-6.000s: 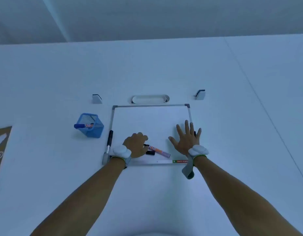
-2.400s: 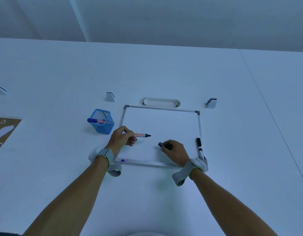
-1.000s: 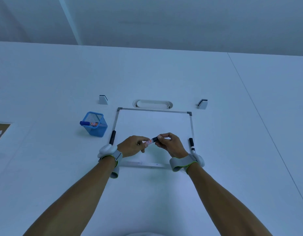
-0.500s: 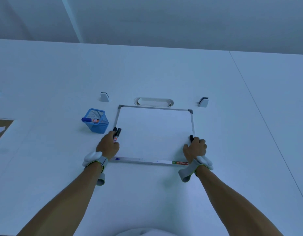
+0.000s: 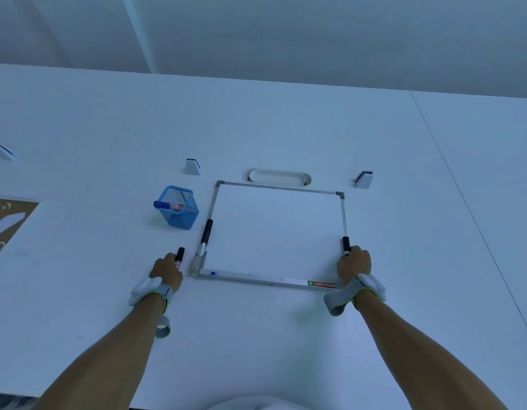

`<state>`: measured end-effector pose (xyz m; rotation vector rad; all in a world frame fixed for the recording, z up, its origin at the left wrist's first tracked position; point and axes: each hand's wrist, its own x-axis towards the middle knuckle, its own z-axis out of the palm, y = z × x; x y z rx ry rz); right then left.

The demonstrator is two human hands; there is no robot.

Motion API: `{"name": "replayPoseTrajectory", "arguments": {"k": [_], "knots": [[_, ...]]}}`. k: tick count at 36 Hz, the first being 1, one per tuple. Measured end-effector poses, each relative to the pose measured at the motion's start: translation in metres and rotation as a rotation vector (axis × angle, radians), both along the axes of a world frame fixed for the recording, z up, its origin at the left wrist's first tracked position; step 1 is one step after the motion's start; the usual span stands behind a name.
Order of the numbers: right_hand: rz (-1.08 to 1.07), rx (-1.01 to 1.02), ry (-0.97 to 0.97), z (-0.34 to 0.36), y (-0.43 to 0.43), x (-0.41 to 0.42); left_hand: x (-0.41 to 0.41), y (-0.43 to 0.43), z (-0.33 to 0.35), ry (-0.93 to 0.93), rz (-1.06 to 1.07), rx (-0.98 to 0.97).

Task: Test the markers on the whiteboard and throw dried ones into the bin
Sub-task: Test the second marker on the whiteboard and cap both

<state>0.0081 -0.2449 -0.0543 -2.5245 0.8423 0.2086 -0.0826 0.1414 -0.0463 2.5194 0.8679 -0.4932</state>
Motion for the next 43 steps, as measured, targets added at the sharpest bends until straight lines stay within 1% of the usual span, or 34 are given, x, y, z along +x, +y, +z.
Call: {"name": "replayPoseTrajectory", "arguments": {"k": [4, 8, 12, 16, 18, 19, 21, 23, 26, 29, 32, 36, 38, 41, 43], "knots": [[0.007, 0.022, -0.063, 0.003, -0.003, 0.003, 0.004, 0.000, 0.004, 0.013, 0.025, -0.031], [0.054, 0.097, -0.178, 0.012, -0.003, 0.010, 0.010, 0.000, 0.010, -0.027, 0.076, -0.049], [0.181, 0.178, -0.300, 0.021, 0.005, 0.013, 0.020, -0.004, 0.021, -0.120, 0.141, -0.046], [0.343, 0.244, -0.380, 0.027, 0.024, 0.015, 0.035, -0.025, 0.037, -0.301, 0.108, -0.049], [0.425, 0.289, -0.380, 0.033, 0.036, 0.014, 0.045, -0.041, 0.047, -0.347, 0.042, -0.112], [0.466, 0.328, -0.379, 0.035, 0.042, 0.013, 0.050, -0.049, 0.051, -0.349, 0.009, -0.194], [0.559, 0.422, -0.363, 0.038, 0.053, 0.008, 0.060, -0.066, 0.060, -0.329, -0.041, -0.453], [0.654, 0.507, -0.316, 0.038, 0.062, 0.003, 0.066, -0.082, 0.066, -0.298, -0.091, -0.632], [0.755, 0.584, -0.239, 0.038, 0.071, -0.005, 0.072, -0.101, 0.069, -0.293, -0.160, -0.720], [0.805, 0.624, -0.204, 0.038, 0.078, -0.011, 0.074, -0.111, 0.065, -0.274, -0.172, -0.799], [0.827, 0.654, -0.166, 0.036, 0.081, -0.015, 0.071, -0.115, 0.061, -0.256, -0.171, -0.854], [0.841, 0.644, -0.139, 0.034, 0.083, -0.018, 0.069, -0.115, 0.055, -0.251, -0.134, -0.854], [0.838, 0.652, -0.056, 0.038, 0.084, -0.019, 0.069, -0.114, 0.055, -0.232, -0.175, -0.847], [0.868, 0.692, 0.131, 0.043, 0.086, -0.019, 0.069, -0.109, 0.057, -0.223, -0.242, -0.811], [0.857, 0.725, 0.169, 0.043, 0.087, -0.018, 0.070, -0.106, 0.057, -0.218, -0.278, -0.782]]}}
